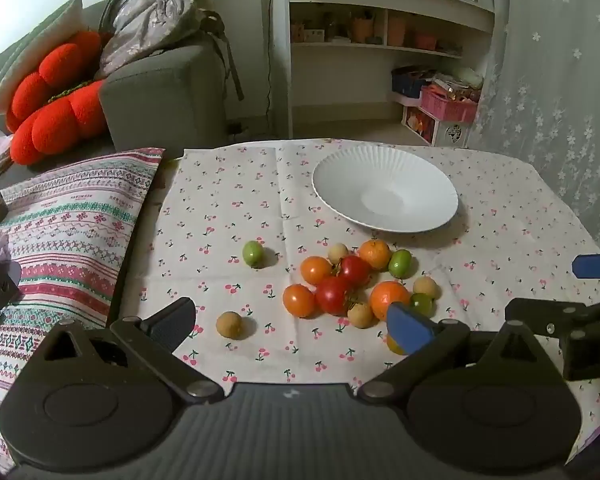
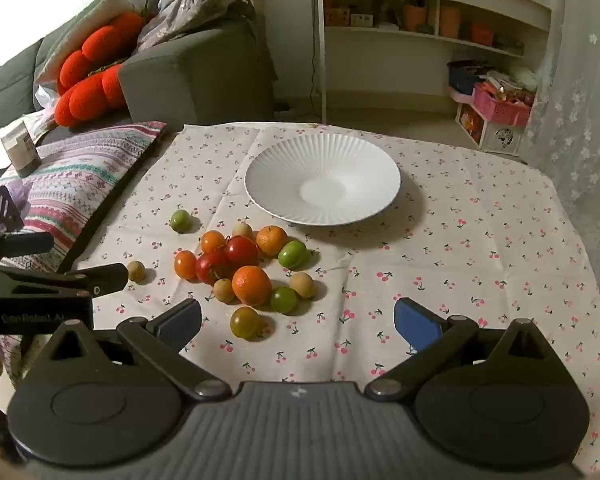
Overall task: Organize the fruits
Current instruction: 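Move both grippers open toward the pile of fruits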
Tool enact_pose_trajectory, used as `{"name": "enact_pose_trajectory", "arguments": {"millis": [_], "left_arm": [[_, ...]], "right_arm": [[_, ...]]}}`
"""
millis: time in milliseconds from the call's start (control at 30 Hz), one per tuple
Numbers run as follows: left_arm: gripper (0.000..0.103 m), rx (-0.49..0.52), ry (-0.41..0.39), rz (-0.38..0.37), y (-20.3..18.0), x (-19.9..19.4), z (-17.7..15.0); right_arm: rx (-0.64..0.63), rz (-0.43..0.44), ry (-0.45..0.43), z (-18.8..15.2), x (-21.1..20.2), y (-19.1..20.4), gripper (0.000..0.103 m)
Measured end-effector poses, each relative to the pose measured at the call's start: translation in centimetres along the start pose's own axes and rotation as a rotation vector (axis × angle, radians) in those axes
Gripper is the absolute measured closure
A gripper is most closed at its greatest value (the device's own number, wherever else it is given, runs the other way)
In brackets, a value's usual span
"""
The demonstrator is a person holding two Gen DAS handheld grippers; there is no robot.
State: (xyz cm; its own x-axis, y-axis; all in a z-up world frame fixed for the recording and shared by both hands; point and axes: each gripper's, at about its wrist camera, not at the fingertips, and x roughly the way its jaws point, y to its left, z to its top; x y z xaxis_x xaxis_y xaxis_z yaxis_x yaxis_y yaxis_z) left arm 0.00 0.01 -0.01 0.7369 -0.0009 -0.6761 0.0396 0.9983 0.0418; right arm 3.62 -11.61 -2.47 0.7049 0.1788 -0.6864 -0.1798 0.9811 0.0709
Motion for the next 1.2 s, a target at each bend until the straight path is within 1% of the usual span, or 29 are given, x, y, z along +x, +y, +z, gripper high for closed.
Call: {"name": "enact_pose_trajectory", "arguments": {"millis": [100,133,300,367,433,533,733,900,967,1033,1200], "left_arm": [[0.012,-0.009,0.005,-0.005,0.1,0.0,-0.1],[0.012,-0.01,0.008,-0.006,0.2,0.2,-0.3],[0.012,-0.014,0.011,-0.009,0.4,0.0,-0.9],[0.012,-0.022,0.034,-0.002,0.5,0.4,-0.3],[0.011,-0.027,0.042,-0.001,0.7,0.6,-0.3],[0.012,-0.032,0.064,-0.002,0.9,0.9,-0.4],[0.012,-0.04,0.07,-0.008,1.1,1.3,-0.5],[0.012,-0.021,0.085,-0.021,0.8,1.6,-0.4],[0.012,-0.025,0.084,-0.032,0.9,1.5,-0.3],[0.012,-0.028,0.077,-0.032,0.9,1.4,-0.2],[0.012,-0.035,0.098,-0.058,1.1,1.8,-0.2]], "right_arm": [[-0.005,0.003,-0.004,0.1,0.1,-0.6,0.0],[-0.033,-0.029,-0.011,-0.1,0.0,0.4,0.0],[-0.021,-0.021,-0.006,0.0,0.1,0.3,0.0],[-0.027,-0.022,-0.003,0.0,0.3,0.6,0.0],[-0.037,-0.03,0.0,0.1,0.4,1.0,0.0],[-0.037,-0.018,0.0,-0.2,0.7,0.9,0.0],[-0.057,-0.019,0.013,-0.1,1.0,1.3,0.0],[-0.061,-0.007,0.007,0.0,0.8,1.2,0.0],[-0.061,-0.006,0.014,0.1,1.0,1.2,0.002],[-0.058,-0.002,0.017,0.2,1.0,1.2,0.007],[-0.058,0.002,0.012,0.3,1.1,1.2,0.009]]}}
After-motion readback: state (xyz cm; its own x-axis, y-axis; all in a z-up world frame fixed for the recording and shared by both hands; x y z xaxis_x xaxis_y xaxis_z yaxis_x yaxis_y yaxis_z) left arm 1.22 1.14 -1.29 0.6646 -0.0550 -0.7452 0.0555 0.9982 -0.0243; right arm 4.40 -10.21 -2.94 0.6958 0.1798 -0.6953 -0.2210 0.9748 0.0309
